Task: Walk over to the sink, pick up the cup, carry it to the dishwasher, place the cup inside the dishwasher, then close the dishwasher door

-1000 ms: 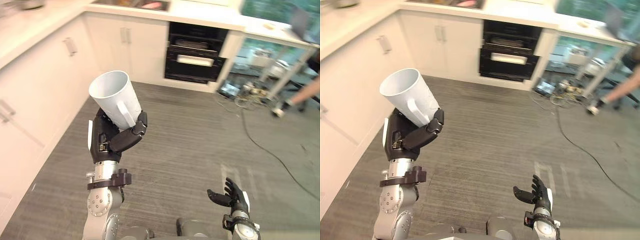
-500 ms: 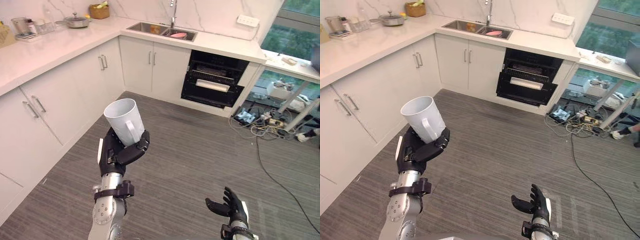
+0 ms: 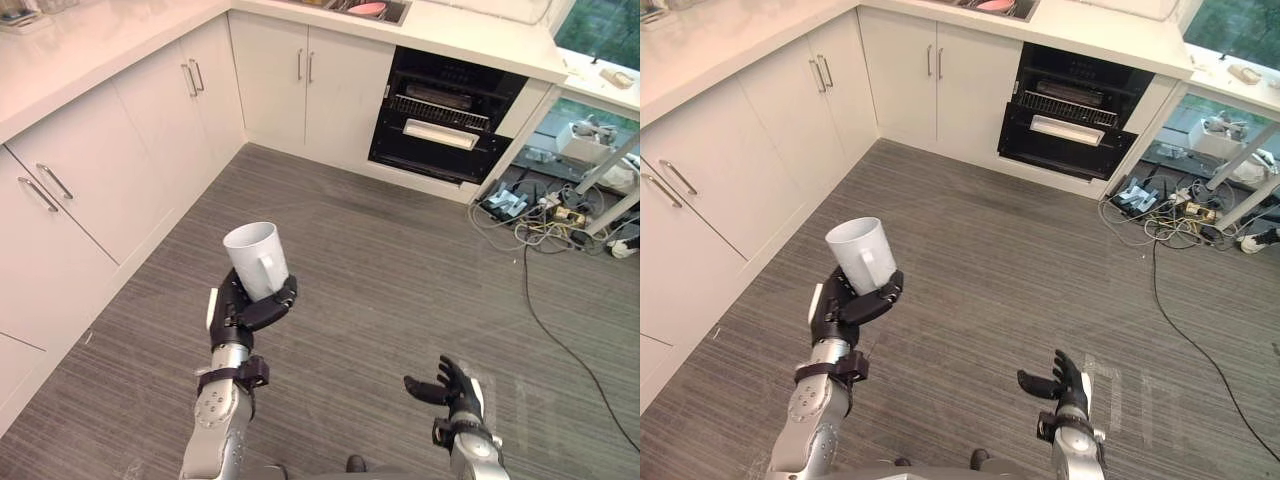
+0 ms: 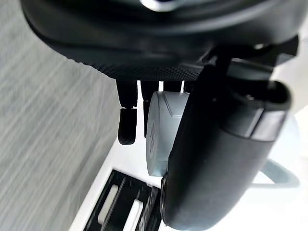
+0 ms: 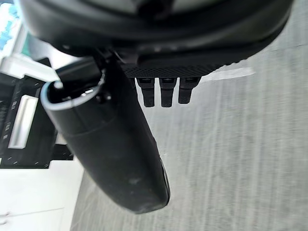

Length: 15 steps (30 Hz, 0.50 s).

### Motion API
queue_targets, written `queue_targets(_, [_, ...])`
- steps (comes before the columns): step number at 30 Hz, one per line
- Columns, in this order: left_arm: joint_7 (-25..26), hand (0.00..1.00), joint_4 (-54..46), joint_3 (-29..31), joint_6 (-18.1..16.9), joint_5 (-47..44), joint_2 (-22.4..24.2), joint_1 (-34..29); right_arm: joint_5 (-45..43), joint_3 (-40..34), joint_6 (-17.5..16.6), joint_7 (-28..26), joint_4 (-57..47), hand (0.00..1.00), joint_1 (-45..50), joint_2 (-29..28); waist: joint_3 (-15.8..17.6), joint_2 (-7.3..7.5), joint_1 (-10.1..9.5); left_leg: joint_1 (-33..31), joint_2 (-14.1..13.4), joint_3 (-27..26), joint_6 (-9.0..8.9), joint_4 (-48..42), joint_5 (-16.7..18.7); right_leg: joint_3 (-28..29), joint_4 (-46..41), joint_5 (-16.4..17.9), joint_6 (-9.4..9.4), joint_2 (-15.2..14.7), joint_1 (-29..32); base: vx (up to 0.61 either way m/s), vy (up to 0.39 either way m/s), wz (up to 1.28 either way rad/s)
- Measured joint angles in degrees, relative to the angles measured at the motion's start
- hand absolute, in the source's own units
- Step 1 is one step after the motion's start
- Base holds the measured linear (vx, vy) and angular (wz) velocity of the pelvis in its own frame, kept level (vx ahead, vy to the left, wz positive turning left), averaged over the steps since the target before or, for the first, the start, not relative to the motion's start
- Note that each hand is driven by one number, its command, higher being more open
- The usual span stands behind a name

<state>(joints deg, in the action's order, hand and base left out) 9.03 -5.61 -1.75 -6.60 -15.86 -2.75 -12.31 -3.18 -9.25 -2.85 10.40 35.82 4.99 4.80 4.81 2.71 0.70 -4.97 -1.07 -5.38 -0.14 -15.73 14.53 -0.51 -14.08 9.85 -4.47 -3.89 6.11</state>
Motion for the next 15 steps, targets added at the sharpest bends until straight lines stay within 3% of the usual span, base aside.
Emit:
queue_targets(2, [0.1,0.3,-0.9,0.2,0.1,0.0,0.0,-0.1,0.0,-1.7,0.0,0.1,0.0,0.9,-1.2,0.2,1.9,-0.19,-0.01,0.5,1.6,0.5,0.78,-1.3,1.5,-0.3,-11.9,3.2,-0.61,-1.8,4.2,0.03,0.133,0.21])
queue_targets(3, [0.4,0.3,-2.5,0.0,0.2,0.1,0.1,-0.7,0.0,-1.7,0.1,0.2,-0.1,0.9,-0.7,0.3,3.0,-0.23,0.39,1.8,2.6,1.9,1.81,-2.2,2.7,-0.7,-23.1,3.3,-0.31,-3.0,8.0,0.1,0.105,0.41])
queue_targets(5, [0.7,0.3,-5.6,-0.6,0.3,0.2,0.0,-1.3,0.0,-1.6,0.4,0.2,-0.5,0.9,1.7,-0.2,4.0,-0.35,0.79,3.9,3.3,4.0,4.02,-3.4,5.1,0.0,-33.2,5.1,0.35,-2.8,12.2,0.22,0.081,0.54])
queue_targets(7, [1.1,0.3,-8.9,-0.6,-0.1,0.2,-0.2,-1.3,0.0,-1.5,0.8,0.2,-1.7,0.9,2.7,-1.2,3.9,-0.37,0.45,5.4,3.1,5.1,4.36,-3.5,7.0,-1.2,-32.9,6.2,0.55,-1.5,15.7,0.29,0.03,0.33])
queue_targets(10, [1.0,0.3,-11.6,-1.4,-0.8,0.2,-0.4,0.3,0.0,-1.5,1.0,0.0,-7.0,0.9,4.2,-2.2,4.0,-0.86,1.07,9.3,1.7,7.8,4.47,-1.8,8.9,-6.3,-25.7,5.6,1.38,1.1,21.5,0.46,-0.051,0.5])
queue_targets(11, [1.1,0.3,-11.6,-2.1,-0.9,0.3,-0.5,1.1,0.0,-1.6,1.0,0.0,-9.7,0.9,4.9,-2.1,3.9,-1.73,1.88,12.1,0.4,9.7,3.65,0.9,9.2,-7.7,-20.4,3.6,2.38,3.0,23.2,0.62,-0.129,0.77])
queue_targets(12, [1.0,0.3,-11.2,-2.9,-1.0,0.4,-0.6,1.9,0.0,-1.6,0.8,0.1,-10.8,0.9,5.0,-1.8,3.5,-1.69,2.8,13.4,-0.3,11.0,2.4,1.7,9.4,-7.9,-16.6,-1.4,3.43,4.3,23.7,0.65,-0.148,1.03])
queue_targets(13, [0.9,0.3,-10.0,-4.1,-1.3,1.2,-0.7,2.6,0.0,-1.6,0.6,0.2,-10.9,0.9,5.1,-1.1,2.8,-1.65,3.46,14.2,-0.8,11.7,0.72,1.1,9.6,-8.2,-14.1,-8.3,6.89,4.9,23.0,0.72,-0.169,0.75])
queue_targets(14, [0.9,0.3,-7.9,-5.0,-1.3,1.3,0.1,3.3,0.1,-1.6,0.8,0.4,-10.5,0.9,4.6,0.3,2.3,-4.2,2.77,14.5,-3.2,11.8,-0.69,-0.6,9.6,-10.2,-14.5,-6.8,8.07,5.7,21.3,0.73,-0.18,0.48])
queue_targets(15, [0.7,0.3,-6.7,-5.4,-0.4,1.4,1.2,3.8,0.1,-1.4,1.0,0.3,-11.1,0.9,3.4,0.7,2.4,-4.44,2.56,13.5,-3.4,11.7,-4.46,-6.1,5.9,-11.0,-16.9,-5.0,10.23,5.6,20.0,0.87,-0.229,0.21])
